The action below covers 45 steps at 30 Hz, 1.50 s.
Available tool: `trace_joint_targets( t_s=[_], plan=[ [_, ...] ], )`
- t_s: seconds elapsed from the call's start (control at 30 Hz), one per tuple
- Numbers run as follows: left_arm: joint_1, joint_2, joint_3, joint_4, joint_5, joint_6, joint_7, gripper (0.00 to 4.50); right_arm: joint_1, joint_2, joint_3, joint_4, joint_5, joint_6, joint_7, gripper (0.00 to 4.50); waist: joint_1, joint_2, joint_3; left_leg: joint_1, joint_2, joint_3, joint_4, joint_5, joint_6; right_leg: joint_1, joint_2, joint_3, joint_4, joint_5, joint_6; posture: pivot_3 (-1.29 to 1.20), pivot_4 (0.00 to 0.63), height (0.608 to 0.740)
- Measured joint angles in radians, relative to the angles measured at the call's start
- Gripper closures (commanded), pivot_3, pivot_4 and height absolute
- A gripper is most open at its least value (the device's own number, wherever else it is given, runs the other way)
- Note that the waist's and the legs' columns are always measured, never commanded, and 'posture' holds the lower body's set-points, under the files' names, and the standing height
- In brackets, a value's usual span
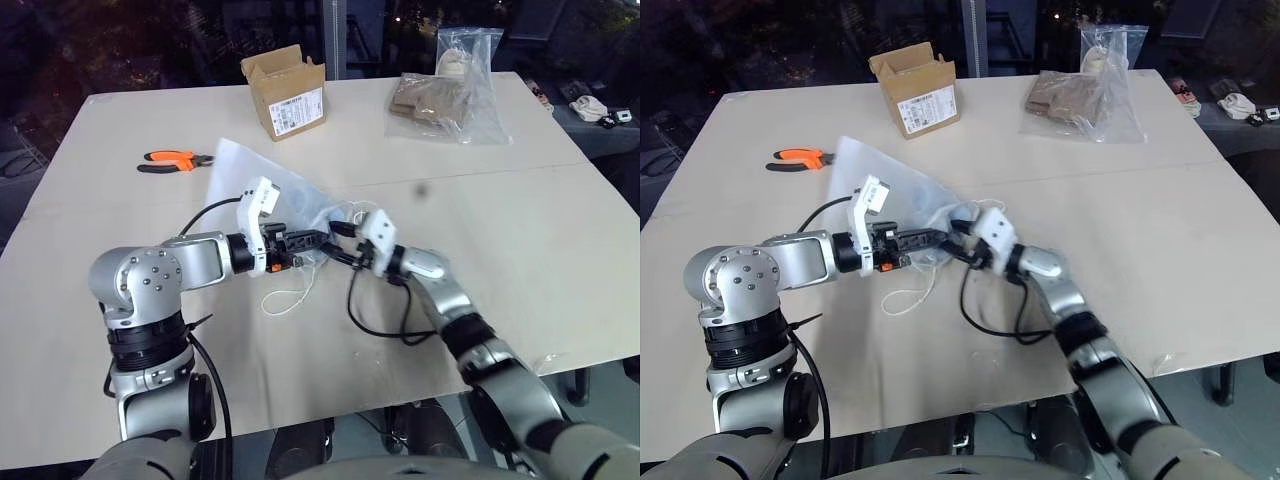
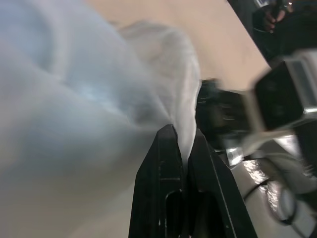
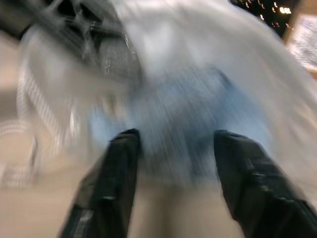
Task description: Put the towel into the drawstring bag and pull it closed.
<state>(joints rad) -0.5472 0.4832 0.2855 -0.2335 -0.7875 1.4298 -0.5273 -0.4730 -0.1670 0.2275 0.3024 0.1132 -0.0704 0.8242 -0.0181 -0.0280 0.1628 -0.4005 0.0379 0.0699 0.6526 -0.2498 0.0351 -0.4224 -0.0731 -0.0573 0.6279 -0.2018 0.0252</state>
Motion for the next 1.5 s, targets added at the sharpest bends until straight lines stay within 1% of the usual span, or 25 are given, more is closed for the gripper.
trace_joint_targets(
  t_s=[0.03, 0.13, 0.17, 0.23, 0.3, 0.33, 0.4, 0.5, 0.6, 0.63, 0.7, 0.77, 0.8, 0.93, 0.97, 1.0, 1.03, 1.13, 1.17, 1.23, 1.3, 1.33, 1.4, 1.43, 1.5],
  plan=[
    [0.002, 0.029, -0.020, 0.021, 0.009, -0.036, -0.029, 4.50, 0.049, -0.058, -0.001, -0.131, 0.016, 0.088, 0.010, 2.13, 0.002, 0.001, 0.000, 0.000, 0.000, 0.000, 0.000, 0.000, -0.001, 0.000, 0.000, 0.000, 0.000, 0.000, 0.000, 0.00, 0.150, 0.740],
    [0.001, 0.077, -0.054, 0.062, 0.019, -0.113, -0.100, 4.50, 0.087, -0.143, -0.021, -0.342, 0.048, 0.270, 0.004, 2.13, -0.003, 0.002, 0.001, 0.002, 0.002, 0.001, -0.001, 0.000, -0.002, -0.001, 0.003, -0.001, 0.000, 0.000, 0.000, 0.00, 0.150, 0.740],
    [-0.001, 0.092, -0.068, 0.078, 0.020, -0.141, -0.130, 4.50, 0.076, -0.149, -0.043, -0.388, 0.048, 0.329, -0.032, 2.13, -0.005, 0.001, 0.001, 0.003, 0.002, 0.001, -0.001, 0.000, -0.002, -0.001, 0.004, -0.001, 0.000, -0.001, 0.000, 0.00, 0.150, 0.740],
    [-0.002, 0.121, -0.098, 0.095, 0.024, -0.174, -0.170, 4.50, 0.037, -0.141, -0.056, -0.384, 0.022, 0.371, -0.099, 2.13, -0.006, 0.001, 0.001, 0.003, 0.002, 0.001, -0.001, 0.001, -0.002, -0.001, 0.006, -0.002, 0.000, -0.001, 0.000, 0.00, 0.150, 0.740],
    [-0.004, 0.162, -0.130, 0.111, 0.039, -0.214, -0.220, 4.50, -0.043, -0.128, -0.057, -0.289, -0.026, 0.379, -0.174, 2.13, -0.005, 0.001, 0.001, 0.003, 0.002, 0.001, -0.001, 0.001, -0.002, -0.001, 0.009, -0.002, 0.000, -0.003, -0.004, 0.00, 0.150, 0.740],
    [-0.007, 0.171, -0.137, 0.113, 0.043, -0.223, -0.232, 4.50, -0.061, -0.125, -0.057, -0.261, -0.035, 0.377, -0.187, 2.13, -0.003, 0.001, 0.001, 0.003, 0.002, 0.001, 0.000, 0.001, -0.002, -0.001, 0.009, -0.001, 0.000, -0.002, -0.005, 0.00, 0.150, 0.740],
    [-0.011, 0.204, -0.165, 0.130, 0.063, -0.266, -0.268, 4.50, -0.128, -0.089, -0.055, -0.122, -0.053, 0.364, -0.209, 2.13, 0.000, 0.001, 0.001, 0.003, 0.001, 0.002, 0.000, 0.001, -0.002, -0.001, 0.009, -0.001, 0.000, -0.002, -0.005, 0.00, 0.150, 0.740],
    [-0.030, 0.216, -0.220, 0.144, 0.104, -0.335, -0.302, 4.50, -0.226, -0.027, -0.038, 0.112, -0.079, 0.314, -0.235, 2.13, 0.004, 0.001, 0.001, 0.000, 0.001, 0.002, 0.000, 0.002, -0.002, -0.001, 0.009, 0.000, 0.000, 0.000, -0.002, 0.00, 0.150, 0.740],
    [-0.039, 0.219, -0.258, 0.148, 0.142, -0.389, -0.311, 4.50, -0.316, 0.008, -0.038, 0.294, -0.111, 0.251, -0.280, 2.13, 0.004, 0.001, 0.001, -0.003, 0.001, 0.003, 0.000, 0.001, -0.002, -0.005, 0.009, 0.000, -0.001, 0.000, -0.001, 0.00, 0.150, 0.740],
    [-0.039, 0.219, -0.265, 0.148, 0.153, -0.406, -0.317, 4.50, -0.348, 0.015, -0.039, 0.352, -0.124, 0.219, -0.304, 2.64, 0.003, 0.001, 0.001, -0.007, 0.001, 0.003, 0.000, 0.001, -0.002, -0.008, 0.009, 0.000, -0.001, 0.001, -0.001, 0.00, 0.150, 0.740],
    [-0.039, 0.220, -0.272, 0.148, 0.174, -0.431, -0.321, 4.50, -0.377, 0.017, -0.045, 0.415, -0.139, 0.175, -0.329, 3.34, 0.004, 0.001, 0.001, -0.014, 0.001, 0.002, 0.001, 0.002, -0.002, -0.013, 0.009, -0.001, -0.001, 0.001, -0.001, 0.00, 0.150, 0.740],
    [-0.038, 0.222, -0.284, 0.148, 0.191, -0.455, -0.325, 4.50, -0.379, 0.017, -0.049, 0.454, -0.144, 0.139, -0.332, 4.17, 0.004, 0.001, 0.001, -0.016, 0.001, 0.002, 0.001, 0.002, -0.002, -0.015, 0.009, -0.002, -0.001, 0.001, -0.001, 0.00, 0.150, 0.740],
    [-0.038, 0.222, -0.287, 0.148, 0.201, -0.468, -0.328, 4.50, -0.376, 0.018, -0.049, 0.453, -0.143, 0.129, -0.326, 4.46, 0.003, 0.001, 0.001, -0.016, 0.001, 0.002, 0.001, 0.002, -0.002, -0.015, 0.009, -0.001, -0.001, 0.001, 0.000, 0.00, 0.150, 0.740],
    [-0.025, 0.224, -0.288, 0.161, 0.224, -0.523, -0.344, 4.50, -0.325, 0.005, -0.050, 0.392, -0.139, 0.122, -0.287, 4.46, 0.002, 0.001, 0.001, -0.015, 0.001, 0.002, 0.001, 0.002, -0.002, -0.015, 0.009, -0.002, -0.001, 0.000, 0.000, 0.00, 0.150, 0.740],
    [-0.018, 0.224, -0.285, 0.170, 0.225, -0.529, -0.346, 4.06, -0.299, 0.002, -0.050, 0.351, -0.133, 0.132, -0.274, 4.50, 0.002, 0.001, 0.001, -0.014, 0.001, 0.002, 0.001, 0.002, -0.002, -0.015, 0.009, -0.002, 0.000, 0.000, 0.000, 0.00, 0.150, 0.740],
    [-0.005, 0.222, -0.268, 0.176, 0.210, -0.529, -0.355, 3.89, -0.271, -0.001, -0.051, 0.301, -0.121, 0.150, -0.262, 4.50, 0.002, 0.001, 0.001, -0.014, 0.001, 0.002, 0.001, 0.002, -0.002, -0.015, 0.009, -0.002, 0.000, 0.000, 0.000, 0.00, 0.150, 0.740],
    [0.006, 0.221, -0.252, 0.177, 0.200, -0.529, -0.364, 3.60, -0.255, -0.003, -0.051, 0.273, -0.114, 0.157, -0.258, 4.50, 0.001, 0.001, 0.001, -0.014, 0.002, 0.002, 0.001, 0.002, -0.002, -0.015, 0.009, -0.001, 0.001, 0.000, 0.000, 0.00, 0.150, 0.740],
    [0.053, 0.231, -0.138, 0.177, 0.126, -0.514, -0.385, 2.42, -0.173, -0.016, -0.056, 0.101, -0.076, 0.237, -0.233, 4.50, -0.002, 0.001, 0.001, -0.013, 0.002, 0.002, 0.002, 0.002, -0.002, -0.016, 0.009, -0.001, 0.003, 0.000, 0.000, 0.00, 0.150, 0.740],
    [0.094, 0.253, -0.093, 0.148, 0.099, -0.502, -0.388, 1.92, -0.152, -0.021, -0.054, 0.039, -0.072, 0.268, -0.225, 4.50, -0.006, 0.001, 0.001, -0.014, 0.002, 0.002, 0.001, 0.002, -0.002, -0.016, 0.009, 0.000, 0.003, 0.000, 0.000, 0.00, 0.150, 0.740],
    [0.189, 0.303, -0.021, 0.086, 0.051, -0.465, -0.404, 1.92, -0.122, -0.032, -0.051, -0.038, -0.065, 0.313, -0.219, 4.50, -0.011, 0.001, 0.001, -0.013, 0.002, 0.002, 0.002, 0.002, -0.002, -0.016, 0.009, -0.001, 0.004, 0.000, 0.000, 0.00, 0.150, 0.740],
    [0.253, 0.330, 0.017, 0.045, 0.024, -0.445, -0.419, 1.92, -0.107, -0.035, -0.050, -0.071, -0.060, 0.336, -0.218, 4.50, -0.016, 0.000, 0.001, -0.013, 0.002, 0.002, 0.001, 0.002, -0.002, -0.016, 0.009, 0.000, 0.004, 0.000, 0.000, 0.00, 0.150, 0.740],
    [0.389, 0.374, 0.072, -0.034, -0.002, -0.428, -0.449, 1.92, -0.076, -0.038, -0.049, -0.128, -0.051, 0.377, -0.216, 4.50, -0.019, 0.000, 0.001, -0.013, 0.002, 0.002, 0.002, 0.001, -0.002, -0.016, 0.008, 0.000, 0.004, 0.000, 0.000, 0.00, 0.150, 0.740],
    [0.526, 0.392, 0.073, -0.109, 0.028, -0.467, -0.459, 1.92, -0.041, -0.051, -0.050, -0.182, -0.033, 0.419, -0.211, 4.50, -0.017, 0.001, 0.001, -0.013, 0.002, 0.002, 0.002, 0.001, -0.002, -0.016, 0.007, 0.000, 0.004, 0.000, -0.001, 0.00, 0.150, 0.740],
    [0.587, 0.388, 0.043, -0.144, 0.070, -0.514, -0.451, 1.92, -0.023, -0.058, -0.050, -0.213, -0.026, 0.443, -0.206, 4.50, -0.012, 0.001, 0.001, -0.013, 0.001, 0.002, 0.002, 0.001, -0.002, -0.016, 0.006, -0.001, 0.004, 0.000, -0.001, 0.00, 0.150, 0.740],
    [0.622, 0.365, -0.014, -0.169, 0.132, -0.581, -0.424, 1.92, -0.010, -0.065, -0.049, -0.249, -0.017, 0.468, -0.202, 4.50, 0.003, 0.001, 0.001, -0.013, 0.001, 0.002, 0.002, 0.001, -0.002, -0.016, 0.007, -0.001, 0.004, 0.000, -0.001, 0.00, 0.150, 0.740]
  ],
)
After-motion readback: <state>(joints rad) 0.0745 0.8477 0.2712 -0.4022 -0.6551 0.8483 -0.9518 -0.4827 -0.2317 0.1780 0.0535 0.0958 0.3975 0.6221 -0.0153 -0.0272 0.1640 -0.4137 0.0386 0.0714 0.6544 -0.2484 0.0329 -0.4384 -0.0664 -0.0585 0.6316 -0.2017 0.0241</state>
